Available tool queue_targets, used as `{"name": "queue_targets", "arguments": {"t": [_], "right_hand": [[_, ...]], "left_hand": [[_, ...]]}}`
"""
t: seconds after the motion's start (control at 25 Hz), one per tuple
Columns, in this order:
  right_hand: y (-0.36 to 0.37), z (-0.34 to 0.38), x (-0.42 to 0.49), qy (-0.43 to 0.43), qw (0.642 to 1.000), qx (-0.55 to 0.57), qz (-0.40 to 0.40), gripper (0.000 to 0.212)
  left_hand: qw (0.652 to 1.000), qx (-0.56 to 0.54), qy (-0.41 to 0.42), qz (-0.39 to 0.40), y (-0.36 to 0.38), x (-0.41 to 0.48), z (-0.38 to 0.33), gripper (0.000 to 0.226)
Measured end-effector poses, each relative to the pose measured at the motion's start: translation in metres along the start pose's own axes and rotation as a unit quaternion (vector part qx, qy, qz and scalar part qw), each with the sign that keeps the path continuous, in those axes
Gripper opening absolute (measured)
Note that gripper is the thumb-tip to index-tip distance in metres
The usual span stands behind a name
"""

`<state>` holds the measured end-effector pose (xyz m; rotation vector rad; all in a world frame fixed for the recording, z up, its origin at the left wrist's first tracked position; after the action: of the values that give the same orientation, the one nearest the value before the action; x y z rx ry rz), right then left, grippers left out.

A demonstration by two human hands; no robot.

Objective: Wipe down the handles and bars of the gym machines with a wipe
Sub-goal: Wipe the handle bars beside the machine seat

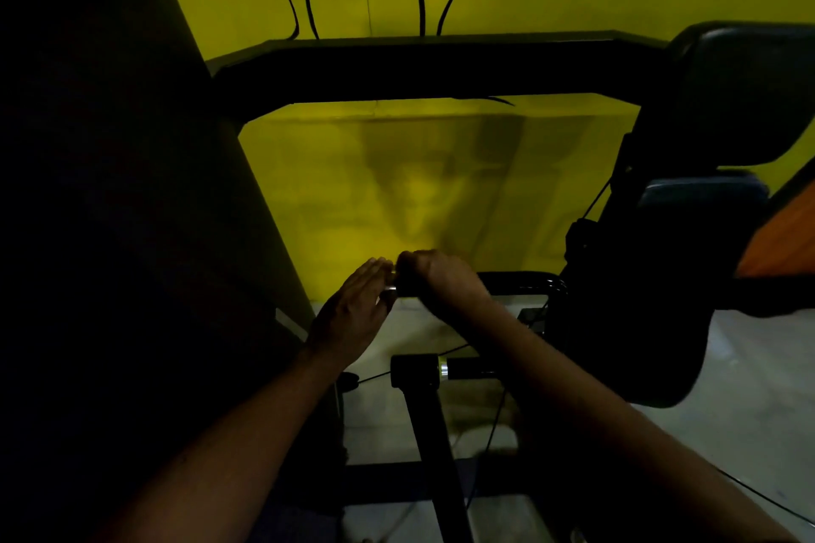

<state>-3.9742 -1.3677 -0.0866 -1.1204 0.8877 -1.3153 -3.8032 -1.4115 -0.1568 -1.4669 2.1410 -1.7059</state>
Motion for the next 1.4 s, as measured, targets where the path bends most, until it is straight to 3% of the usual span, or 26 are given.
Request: {"name": "queue_targets", "arguments": {"t": [0.08, 0.2, 0.32, 0.44, 0.52, 0.6, 0.68, 0.72, 0.76, 0.8, 0.84, 0.88, 0.92, 0.96, 1.0, 1.12, 1.24, 1.28, 1.4], "right_hand": [[-0.004, -0.007, 0.007, 0.039, 0.999, 0.027, -0.001, 0.022], [0.001, 0.009, 0.000, -0.026, 0.999, -0.004, -0.045, 0.014], [0.010, 0.022, -0.022, -0.023, 0.993, -0.037, -0.113, 0.023], [0.037, 0.009, -0.040, -0.144, 0.964, -0.102, -0.200, 0.031], [0.042, 0.003, -0.046, -0.161, 0.955, -0.123, -0.216, 0.031], [0.046, 0.006, -0.056, -0.086, 0.960, -0.091, -0.250, 0.030], [0.065, 0.015, -0.068, 0.083, 0.953, 0.049, -0.287, 0.023], [0.073, 0.027, -0.072, 0.216, 0.904, 0.223, -0.294, 0.018], [0.080, 0.041, -0.073, 0.347, 0.774, 0.435, -0.302, 0.014], [0.081, 0.053, -0.069, 0.399, 0.581, 0.636, -0.315, 0.008], [0.082, 0.060, -0.060, 0.392, 0.402, 0.760, -0.327, 0.009], [0.080, 0.064, -0.049, 0.359, 0.273, 0.834, -0.317, 0.017], [0.078, 0.064, -0.037, 0.326, 0.192, 0.876, -0.298, 0.023], [0.075, 0.063, -0.028, 0.302, 0.151, 0.899, -0.279, 0.026], [0.075, 0.062, -0.023, 0.296, 0.144, 0.907, -0.264, 0.026], [0.077, 0.051, -0.019, 0.276, 0.170, 0.916, -0.235, 0.025], [0.083, 0.042, -0.021, 0.227, 0.127, 0.928, -0.266, 0.036], [0.082, 0.046, -0.022, 0.227, 0.131, 0.929, -0.261, 0.035], [0.080, 0.062, -0.022, 0.294, 0.207, 0.900, -0.245, 0.020]], "left_hand": [[1.000, -0.011, -0.005, -0.001, -0.002, 0.001, 0.000, 0.052], [1.000, -0.017, -0.010, 0.007, -0.003, 0.000, 0.003, 0.051], [0.999, -0.014, -0.026, 0.021, -0.006, 0.001, 0.003, 0.054], [1.000, 0.001, -0.009, 0.022, -0.003, 0.002, 0.005, 0.053], [0.999, 0.004, -0.013, 0.030, -0.003, 0.003, 0.005, 0.060], [0.999, 0.010, -0.021, 0.029, -0.003, 0.001, 0.006, 0.057], [0.999, 0.013, -0.027, 0.028, -0.003, 0.001, 0.007, 0.055], [0.999, 0.010, -0.033, 0.031, -0.002, 0.002, 0.006, 0.056], [0.999, 0.008, -0.037, 0.032, -0.002, 0.002, 0.005, 0.058], [0.999, 0.007, -0.040, 0.031, -0.002, 0.002, 0.004, 0.060], [0.999, 0.009, -0.037, 0.031, -0.003, 0.001, 0.003, 0.064], [0.999, 0.010, -0.035, 0.033, -0.003, 0.001, 0.004, 0.067], [0.999, 0.014, -0.034, 0.037, -0.003, 0.002, 0.004, 0.068], [0.998, 0.017, -0.035, 0.044, -0.003, 0.002, 0.004, 0.068], [0.998, 0.017, -0.037, 0.050, -0.003, 0.002, 0.005, 0.068], [0.998, 0.020, -0.041, 0.053, -0.001, 0.002, 0.009, 0.070], [0.997, 0.021, -0.048, 0.057, 0.001, 0.002, 0.010, 0.067], [0.997, 0.020, -0.049, 0.056, 0.001, 0.001, 0.010, 0.066], [0.997, 0.018, -0.049, 0.063, 0.001, 0.002, 0.010, 0.066]]}}
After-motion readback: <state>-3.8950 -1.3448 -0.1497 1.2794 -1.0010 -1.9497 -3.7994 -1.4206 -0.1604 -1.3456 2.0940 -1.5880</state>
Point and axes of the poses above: each hand's wrist, its own x-axis towards the middle knuckle, its own y-axis out of the palm, z = x × y, the point moved 1 cm from there along x, towards the middle knuckle, and after that the axes turned 1 degree about -y, right-handed, at the moved point
